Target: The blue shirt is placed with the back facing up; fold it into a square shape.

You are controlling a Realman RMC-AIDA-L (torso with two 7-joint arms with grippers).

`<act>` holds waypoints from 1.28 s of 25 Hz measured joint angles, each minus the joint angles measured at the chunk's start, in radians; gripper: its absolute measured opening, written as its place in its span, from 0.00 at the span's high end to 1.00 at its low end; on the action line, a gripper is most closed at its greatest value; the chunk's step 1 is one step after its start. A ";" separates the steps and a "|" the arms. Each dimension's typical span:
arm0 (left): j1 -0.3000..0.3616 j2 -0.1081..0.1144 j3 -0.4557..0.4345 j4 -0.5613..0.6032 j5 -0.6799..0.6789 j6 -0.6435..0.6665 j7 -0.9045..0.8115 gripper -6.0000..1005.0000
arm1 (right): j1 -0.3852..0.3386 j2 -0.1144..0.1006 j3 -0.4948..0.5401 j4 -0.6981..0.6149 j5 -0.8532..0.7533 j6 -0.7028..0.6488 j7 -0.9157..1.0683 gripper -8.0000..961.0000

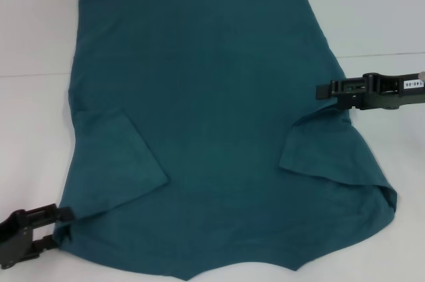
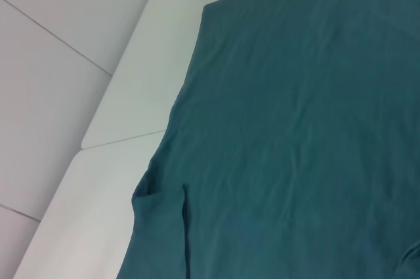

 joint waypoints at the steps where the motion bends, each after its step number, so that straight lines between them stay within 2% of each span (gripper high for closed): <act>1: -0.004 -0.001 0.001 -0.005 0.001 0.001 0.001 0.25 | 0.000 0.000 0.000 0.000 0.000 0.000 0.000 0.15; 7: -0.030 -0.002 0.047 -0.019 0.002 -0.014 -0.007 0.25 | 0.000 0.000 0.000 0.000 0.001 0.000 0.000 0.15; 24: -0.072 0.004 0.063 -0.039 -0.003 -0.015 -0.026 0.25 | -0.005 -0.001 0.002 0.000 0.001 0.000 -0.001 0.16; 30: -0.074 0.005 0.070 -0.040 -0.001 -0.009 -0.022 0.43 | -0.011 -0.002 0.002 0.000 0.001 -0.001 -0.002 0.17; 32: -0.075 0.004 0.074 -0.042 0.000 -0.013 -0.022 0.54 | -0.011 -0.002 0.002 0.000 0.002 0.000 -0.002 0.17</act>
